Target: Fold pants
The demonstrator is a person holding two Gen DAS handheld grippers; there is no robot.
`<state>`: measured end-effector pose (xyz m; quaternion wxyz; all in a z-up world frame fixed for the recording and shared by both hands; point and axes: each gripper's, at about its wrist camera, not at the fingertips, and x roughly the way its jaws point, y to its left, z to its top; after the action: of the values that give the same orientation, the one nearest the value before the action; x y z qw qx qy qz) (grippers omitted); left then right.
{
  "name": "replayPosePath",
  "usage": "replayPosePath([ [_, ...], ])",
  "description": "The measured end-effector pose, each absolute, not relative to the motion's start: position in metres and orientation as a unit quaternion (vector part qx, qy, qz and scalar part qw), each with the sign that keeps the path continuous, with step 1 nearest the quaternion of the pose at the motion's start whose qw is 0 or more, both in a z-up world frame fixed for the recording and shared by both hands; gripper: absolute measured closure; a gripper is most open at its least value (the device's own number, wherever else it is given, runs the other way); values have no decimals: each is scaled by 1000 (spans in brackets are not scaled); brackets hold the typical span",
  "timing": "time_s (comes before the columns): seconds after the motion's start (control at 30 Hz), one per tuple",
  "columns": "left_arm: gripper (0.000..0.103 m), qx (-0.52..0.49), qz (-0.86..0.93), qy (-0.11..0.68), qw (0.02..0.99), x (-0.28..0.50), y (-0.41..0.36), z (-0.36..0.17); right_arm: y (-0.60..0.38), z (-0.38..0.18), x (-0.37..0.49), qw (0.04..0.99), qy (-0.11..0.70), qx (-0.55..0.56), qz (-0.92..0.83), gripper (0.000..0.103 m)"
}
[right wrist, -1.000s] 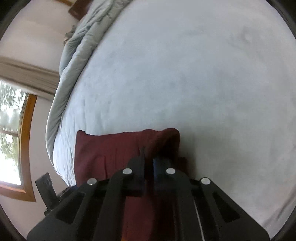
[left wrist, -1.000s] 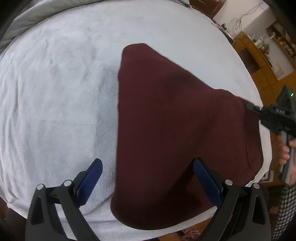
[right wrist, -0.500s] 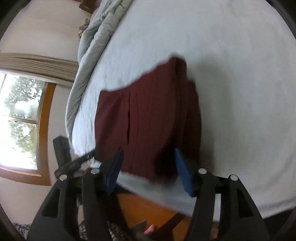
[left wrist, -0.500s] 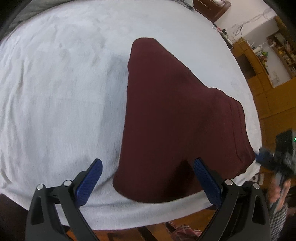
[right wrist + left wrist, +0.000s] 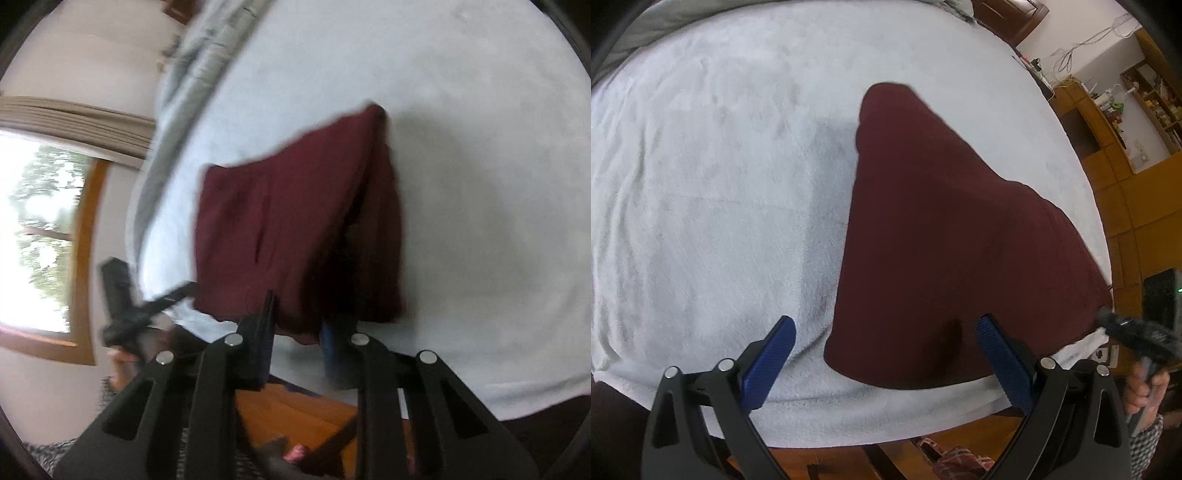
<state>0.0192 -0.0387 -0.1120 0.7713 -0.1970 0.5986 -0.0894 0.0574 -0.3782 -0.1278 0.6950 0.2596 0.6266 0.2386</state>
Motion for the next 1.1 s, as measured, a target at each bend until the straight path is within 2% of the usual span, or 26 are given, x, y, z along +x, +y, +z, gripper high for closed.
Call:
replayPosePath([
  [0.2,6,-274,-121,617,728,36,-38,-141,-380,-148,50,687,624,284,241,81],
  [0.23,11,-281,-117,618,725,37,-38,-144,-383,-150,49,684,625,290,241,81],
  [0.27,21,-279,-111,620,725,40,-39,-147,-382,-151,49,682,625,293,241,81],
  [0.3,24,-274,-109,624,723,41,-41,-149,-383,-151,48,681,624,297,243,80],
  [0.37,42,-269,-114,623,725,42,-44,-148,-384,-149,48,681,621,299,246,80],
  [0.4,47,-262,-115,623,728,42,-45,-144,-385,-147,48,681,621,299,249,80],
  [0.47,67,-259,-117,613,737,39,-43,-134,-379,-139,48,681,619,297,257,80],
  [0.57,74,-280,-119,580,756,32,-34,-112,-366,-129,49,685,616,281,268,80],
  [0.7,73,-281,-108,599,742,30,-37,-136,-353,-150,52,684,651,240,227,80],
  [0.77,66,-233,-94,608,753,30,-52,-150,-357,-171,51,663,666,263,221,80],
  [0.83,63,-227,-95,601,760,30,-56,-148,-361,-172,50,663,660,276,223,80],
  [0.87,55,-233,-96,601,758,32,-56,-145,-362,-169,50,665,656,275,227,79],
  [0.93,47,-225,-88,601,762,33,-49,-138,-363,-161,49,670,654,262,234,75],
  [1.0,43,-187,-74,589,783,34,-52,-123,-366,-152,50,675,650,255,237,67],
  [1.03,34,-174,-73,584,789,34,-54,-118,-364,-143,52,684,648,236,237,63],
  [1.07,25,-158,-77,582,794,35,-56,-110,-363,-135,55,698,643,217,229,51],
  [1.1,23,-150,-79,579,798,38,-59,-106,-365,-128,58,709,638,203,222,48],
])
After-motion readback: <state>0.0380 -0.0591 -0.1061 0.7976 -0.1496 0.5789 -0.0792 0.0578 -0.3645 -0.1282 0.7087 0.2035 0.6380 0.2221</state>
